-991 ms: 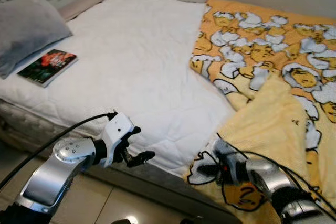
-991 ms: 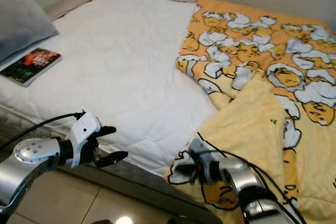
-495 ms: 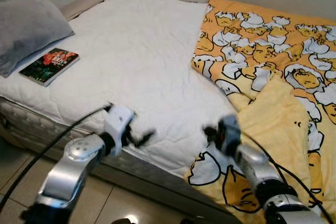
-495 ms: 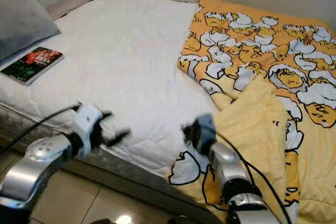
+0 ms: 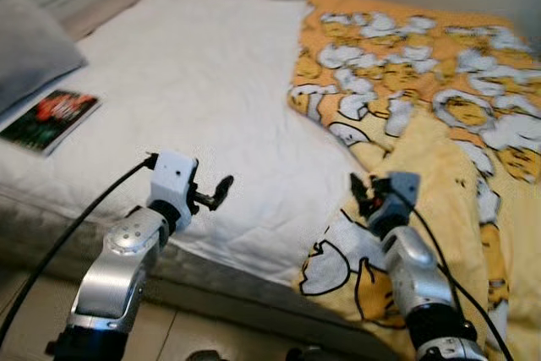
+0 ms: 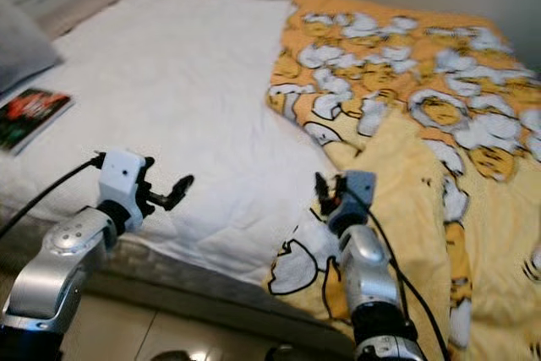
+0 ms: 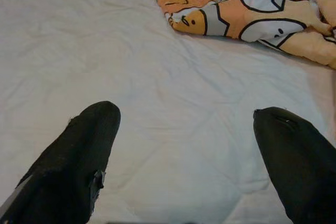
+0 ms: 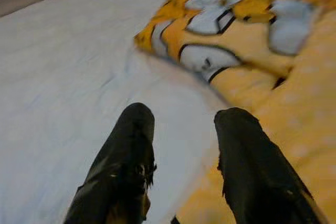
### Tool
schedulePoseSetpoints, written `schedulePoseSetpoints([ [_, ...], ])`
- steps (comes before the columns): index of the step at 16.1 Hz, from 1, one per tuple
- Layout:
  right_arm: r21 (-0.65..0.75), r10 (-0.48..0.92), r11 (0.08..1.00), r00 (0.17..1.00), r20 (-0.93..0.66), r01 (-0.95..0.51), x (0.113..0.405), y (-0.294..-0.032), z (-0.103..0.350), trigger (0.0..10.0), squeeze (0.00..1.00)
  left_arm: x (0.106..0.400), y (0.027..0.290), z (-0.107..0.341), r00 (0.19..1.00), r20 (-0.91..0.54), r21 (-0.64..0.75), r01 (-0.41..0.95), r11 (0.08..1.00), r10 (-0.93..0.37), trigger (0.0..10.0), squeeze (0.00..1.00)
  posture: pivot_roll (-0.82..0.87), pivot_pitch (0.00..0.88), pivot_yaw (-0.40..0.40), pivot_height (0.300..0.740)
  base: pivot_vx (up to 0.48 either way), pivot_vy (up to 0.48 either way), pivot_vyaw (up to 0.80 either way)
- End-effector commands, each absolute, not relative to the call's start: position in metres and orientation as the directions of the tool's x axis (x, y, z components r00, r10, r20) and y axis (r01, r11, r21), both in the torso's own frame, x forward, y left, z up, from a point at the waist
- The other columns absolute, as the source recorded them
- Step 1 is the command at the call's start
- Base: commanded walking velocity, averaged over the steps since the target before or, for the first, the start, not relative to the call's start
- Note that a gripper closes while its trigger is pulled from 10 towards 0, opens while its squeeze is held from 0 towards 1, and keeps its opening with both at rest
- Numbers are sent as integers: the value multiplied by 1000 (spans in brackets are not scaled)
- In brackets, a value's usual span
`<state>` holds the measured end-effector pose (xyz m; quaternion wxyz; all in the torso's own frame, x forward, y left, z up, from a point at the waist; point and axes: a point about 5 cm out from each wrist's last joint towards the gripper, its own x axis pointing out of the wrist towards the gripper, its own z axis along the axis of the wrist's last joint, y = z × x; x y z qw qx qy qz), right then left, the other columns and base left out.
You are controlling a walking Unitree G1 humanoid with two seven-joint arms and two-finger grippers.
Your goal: Clean up the room
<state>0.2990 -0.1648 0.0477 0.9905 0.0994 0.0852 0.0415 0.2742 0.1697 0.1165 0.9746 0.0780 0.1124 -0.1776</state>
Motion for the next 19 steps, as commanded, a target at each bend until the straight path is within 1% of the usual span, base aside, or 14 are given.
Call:
schedulePoseSetpoints([
  [1, 227, 74, 973, 982, -173, -34, 296, -163, 47, 10000, 1000, 274, 176, 121, 927, -228, 153, 337, 929, -299, 10000, 0, 18, 0, -63, 740, 0, 270, -800],
  [3, 233, 59, 972, 979, -196, -12, 289, -160, 46, 10000, 1000, 274, 176, 122, 930, -224, 198, 337, 920, -292, 10000, 0, 18, 0, -66, 740, 0, -386, -800],
  [5, 242, 79, 970, 972, -219, -24, 286, -155, 44, 10000, 1000, 273, 176, 121, 929, -226, 189, 336, 923, -292, 10000, 0, 17, 0, -68, 740, 0, -480, -800],
  [6, 222, 94, 974, 967, -235, -40, 284, -151, 43, 10000, 1000, 271, 176, 119, 929, -224, 159, 333, 929, -295, 10000, 0, 18, 0, -74, 740, 0, 0, -800],
  [8, 207, 92, 978, 961, -262, -37, 282, -150, 41, 10000, 1000, 270, 175, 118, 930, -220, 159, 333, 929, -295, 10000, 0, 20, 0, -78, 740, 0, 0, -800],
  [11, 149, 112, 986, 950, -291, -71, 281, -151, 41, 10000, 1000, 270, 176, 119, 938, -205, 179, 318, 931, -281, 10000, 0, 22, 0, -79, 740, 0, 0, 0],
  [14, 85, 123, 991, 955, -270, -104, 283, -151, 45, 10000, 1000, 271, 177, 119, 948, -186, 187, 291, 938, -257, 10000, 0, 19, 0, -73, 740, 0, 0, 0],
  [16, 75, 158, 987, 950, -269, -143, 284, -146, 48, 10000, 1000, 271, 177, 119, 949, -181, 180, 291, 939, -260, 10000, 0, 21, 0, -76, 740, 0, 0, 0],
  [19, 53, 175, 984, 947, -268, -167, 283, -145, 48, 10000, 1000, 270, 175, 119, 947, -174, 169, 298, 939, -269, 10000, 0, 24, 0, -80, 740, 0, 0, 0],
])
